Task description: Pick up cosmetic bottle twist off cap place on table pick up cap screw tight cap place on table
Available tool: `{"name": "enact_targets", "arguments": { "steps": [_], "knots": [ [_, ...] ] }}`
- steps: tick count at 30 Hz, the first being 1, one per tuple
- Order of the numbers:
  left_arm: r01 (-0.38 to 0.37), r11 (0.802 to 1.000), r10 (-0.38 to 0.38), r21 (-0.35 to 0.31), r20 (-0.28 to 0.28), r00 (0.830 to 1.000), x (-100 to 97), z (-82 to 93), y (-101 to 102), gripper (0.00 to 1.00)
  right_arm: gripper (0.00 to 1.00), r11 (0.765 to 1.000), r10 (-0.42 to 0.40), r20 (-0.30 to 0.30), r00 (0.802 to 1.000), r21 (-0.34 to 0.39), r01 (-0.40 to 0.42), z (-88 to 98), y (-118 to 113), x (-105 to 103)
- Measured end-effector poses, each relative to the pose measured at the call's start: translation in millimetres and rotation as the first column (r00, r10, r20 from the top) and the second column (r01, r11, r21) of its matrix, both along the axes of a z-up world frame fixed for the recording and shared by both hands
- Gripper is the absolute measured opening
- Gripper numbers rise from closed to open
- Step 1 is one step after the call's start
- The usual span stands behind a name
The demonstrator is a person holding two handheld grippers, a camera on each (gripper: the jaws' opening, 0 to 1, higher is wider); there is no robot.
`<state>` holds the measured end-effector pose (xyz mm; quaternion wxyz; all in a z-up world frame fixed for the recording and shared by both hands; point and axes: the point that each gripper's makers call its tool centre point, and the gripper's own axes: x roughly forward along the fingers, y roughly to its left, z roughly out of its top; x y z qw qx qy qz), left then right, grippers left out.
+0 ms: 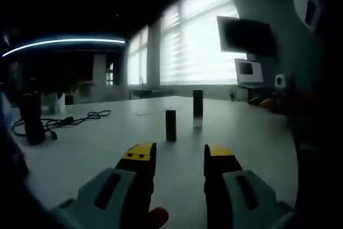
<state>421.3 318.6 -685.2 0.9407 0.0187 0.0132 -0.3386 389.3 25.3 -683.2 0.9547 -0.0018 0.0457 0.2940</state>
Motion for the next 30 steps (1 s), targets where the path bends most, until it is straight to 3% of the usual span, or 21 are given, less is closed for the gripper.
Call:
{"name": "enact_targets", "arguments": {
  "steps": [16, 30],
  "knots": [
    [-0.009, 1.000, 0.009, 0.007, -0.004, 1.000, 19.3, -2.3, -6.7, 0.27, 0.39, 1.000, 0.008, 0.011, 1.000, 0.025, -0.008, -3.6, 11.9, 10.1],
    [-0.012, 1.000, 0.013, 0.015, -0.009, 1.000, 45.2, -6.2, -22.0, 0.28, 0.40, 0.992, 0.056, 0.034, 0.998, 0.114, -0.059, -10.4, 20.6, 16.2]
  ]
}}
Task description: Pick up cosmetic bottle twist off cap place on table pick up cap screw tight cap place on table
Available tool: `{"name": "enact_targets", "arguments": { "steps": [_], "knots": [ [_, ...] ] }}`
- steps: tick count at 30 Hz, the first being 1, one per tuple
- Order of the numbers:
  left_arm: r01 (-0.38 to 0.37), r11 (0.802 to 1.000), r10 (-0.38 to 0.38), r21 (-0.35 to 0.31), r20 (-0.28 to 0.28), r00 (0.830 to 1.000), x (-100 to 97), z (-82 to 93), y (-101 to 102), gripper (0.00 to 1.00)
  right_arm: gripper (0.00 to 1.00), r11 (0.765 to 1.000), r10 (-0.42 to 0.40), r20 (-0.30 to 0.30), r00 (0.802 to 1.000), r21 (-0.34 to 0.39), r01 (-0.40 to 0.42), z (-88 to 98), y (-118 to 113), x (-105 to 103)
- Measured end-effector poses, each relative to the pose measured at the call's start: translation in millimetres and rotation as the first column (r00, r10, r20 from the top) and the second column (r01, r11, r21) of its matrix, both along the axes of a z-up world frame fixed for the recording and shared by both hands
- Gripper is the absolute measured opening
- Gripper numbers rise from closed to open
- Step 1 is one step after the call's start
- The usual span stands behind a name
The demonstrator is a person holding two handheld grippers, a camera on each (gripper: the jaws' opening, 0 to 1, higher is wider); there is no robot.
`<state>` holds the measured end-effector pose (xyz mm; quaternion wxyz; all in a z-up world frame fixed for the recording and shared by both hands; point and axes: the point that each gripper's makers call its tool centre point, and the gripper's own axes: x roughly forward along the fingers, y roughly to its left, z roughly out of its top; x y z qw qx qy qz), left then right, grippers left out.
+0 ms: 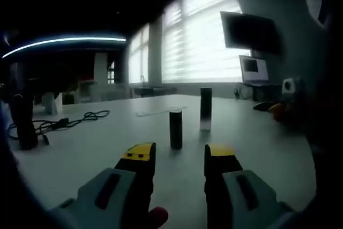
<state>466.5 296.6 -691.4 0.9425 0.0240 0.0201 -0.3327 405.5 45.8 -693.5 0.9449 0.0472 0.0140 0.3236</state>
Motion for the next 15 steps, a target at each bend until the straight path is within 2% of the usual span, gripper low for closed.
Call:
{"name": "enact_targets", "arguments": {
  "steps": [11, 15],
  "knots": [
    [0.005, 1.000, -0.005, 0.008, -0.002, 1.000, 17.2, -0.2, -5.4, 0.28, 0.40, 0.999, 0.025, -0.014, 1.000, -0.045, -0.025, -9.1, 7.1, -1.6],
    [0.015, 1.000, -0.015, 0.009, -0.001, 1.000, 22.0, 1.1, -11.2, 0.28, 0.40, 0.999, 0.019, -0.013, 1.000, -0.035, -0.019, -8.2, 5.1, -0.4]
  ]
}}
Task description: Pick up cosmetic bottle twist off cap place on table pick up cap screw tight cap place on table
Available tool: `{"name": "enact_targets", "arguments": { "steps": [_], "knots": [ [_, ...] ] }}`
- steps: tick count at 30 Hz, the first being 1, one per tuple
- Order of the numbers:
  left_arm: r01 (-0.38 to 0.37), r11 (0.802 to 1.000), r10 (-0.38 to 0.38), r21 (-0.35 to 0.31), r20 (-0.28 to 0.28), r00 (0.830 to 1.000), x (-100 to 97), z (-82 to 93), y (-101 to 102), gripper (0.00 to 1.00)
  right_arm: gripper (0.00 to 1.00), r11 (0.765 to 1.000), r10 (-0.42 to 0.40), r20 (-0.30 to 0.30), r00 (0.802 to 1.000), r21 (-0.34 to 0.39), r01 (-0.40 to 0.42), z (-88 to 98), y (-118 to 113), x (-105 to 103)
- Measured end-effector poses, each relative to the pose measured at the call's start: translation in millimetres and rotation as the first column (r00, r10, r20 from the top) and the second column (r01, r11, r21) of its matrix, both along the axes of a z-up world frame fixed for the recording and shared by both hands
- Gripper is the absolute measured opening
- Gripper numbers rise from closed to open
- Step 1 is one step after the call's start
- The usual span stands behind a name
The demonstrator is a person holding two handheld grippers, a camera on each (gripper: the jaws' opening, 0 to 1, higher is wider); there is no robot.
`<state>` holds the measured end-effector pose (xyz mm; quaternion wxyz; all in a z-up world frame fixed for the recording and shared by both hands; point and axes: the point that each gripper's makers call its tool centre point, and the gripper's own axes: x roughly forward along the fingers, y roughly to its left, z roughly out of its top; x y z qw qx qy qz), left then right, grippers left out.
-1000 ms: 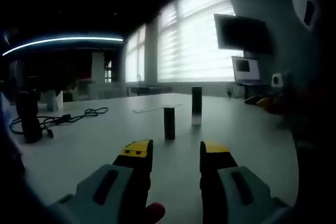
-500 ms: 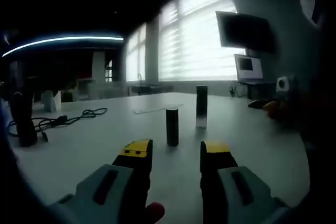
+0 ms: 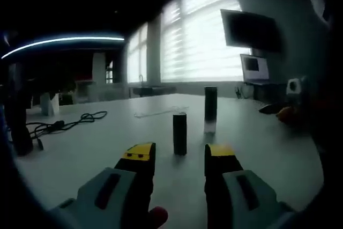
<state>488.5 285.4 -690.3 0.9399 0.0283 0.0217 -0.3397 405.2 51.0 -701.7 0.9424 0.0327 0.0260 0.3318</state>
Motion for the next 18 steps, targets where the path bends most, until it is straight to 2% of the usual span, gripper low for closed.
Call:
{"name": "enact_targets", "arguments": {
  "steps": [9, 18],
  "knots": [
    [0.018, 1.000, -0.018, -0.010, -0.004, 1.000, 15.6, 0.3, -10.6, 0.29, 0.40, 1.000, 0.029, 0.004, 1.000, 0.006, -0.029, 1.5, 4.6, -2.7],
    [0.026, 1.000, -0.026, 0.008, -0.024, 0.999, 26.8, -6.7, -21.1, 0.29, 0.39, 1.000, 0.016, 0.009, 1.000, 0.020, -0.016, 3.4, 0.9, -1.4]
  ]
}}
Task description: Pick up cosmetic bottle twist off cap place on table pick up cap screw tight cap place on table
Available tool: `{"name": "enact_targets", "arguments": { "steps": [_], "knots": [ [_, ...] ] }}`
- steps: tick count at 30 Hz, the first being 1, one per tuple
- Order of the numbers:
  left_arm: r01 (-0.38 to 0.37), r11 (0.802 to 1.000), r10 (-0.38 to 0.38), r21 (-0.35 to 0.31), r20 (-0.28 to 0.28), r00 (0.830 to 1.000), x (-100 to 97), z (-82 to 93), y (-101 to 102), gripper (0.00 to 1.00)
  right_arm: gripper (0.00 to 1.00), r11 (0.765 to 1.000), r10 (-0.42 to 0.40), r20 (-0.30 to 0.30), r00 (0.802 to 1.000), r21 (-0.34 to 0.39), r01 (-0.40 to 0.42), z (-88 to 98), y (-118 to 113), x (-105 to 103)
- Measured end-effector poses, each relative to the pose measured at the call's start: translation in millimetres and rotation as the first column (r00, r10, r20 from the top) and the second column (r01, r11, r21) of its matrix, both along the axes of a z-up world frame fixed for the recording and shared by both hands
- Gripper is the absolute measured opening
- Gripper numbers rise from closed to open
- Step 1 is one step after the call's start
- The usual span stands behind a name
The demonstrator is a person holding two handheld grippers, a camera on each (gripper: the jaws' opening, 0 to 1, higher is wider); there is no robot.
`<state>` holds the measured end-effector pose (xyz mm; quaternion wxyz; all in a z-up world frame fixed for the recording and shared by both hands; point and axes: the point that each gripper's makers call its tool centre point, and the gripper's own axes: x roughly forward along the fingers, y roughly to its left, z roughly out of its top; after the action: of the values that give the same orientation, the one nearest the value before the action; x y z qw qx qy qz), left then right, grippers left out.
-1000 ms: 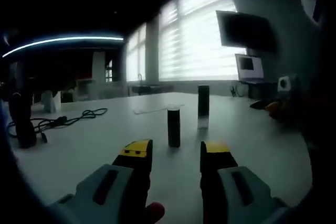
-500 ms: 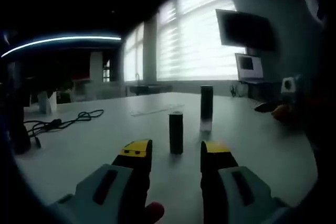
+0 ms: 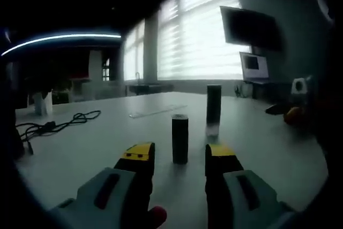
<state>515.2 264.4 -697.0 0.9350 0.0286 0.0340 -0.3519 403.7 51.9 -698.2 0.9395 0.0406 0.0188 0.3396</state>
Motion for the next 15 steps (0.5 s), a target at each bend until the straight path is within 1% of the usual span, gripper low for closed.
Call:
{"name": "enact_targets", "arguments": {
  "steps": [9, 15],
  "knots": [
    [0.015, 1.000, -0.015, 0.019, -0.007, 1.000, 10.3, -5.0, -14.8, 0.29, 0.39, 1.000, -0.005, 0.000, 1.000, 0.020, 0.005, 2.0, -2.5, 0.8],
    [0.023, 1.000, -0.023, 0.010, -0.014, 1.000, 17.7, -7.9, -24.2, 0.28, 0.39, 1.000, -0.010, 0.001, 1.000, 0.019, 0.010, 1.8, -3.4, 1.5]
  ]
}}
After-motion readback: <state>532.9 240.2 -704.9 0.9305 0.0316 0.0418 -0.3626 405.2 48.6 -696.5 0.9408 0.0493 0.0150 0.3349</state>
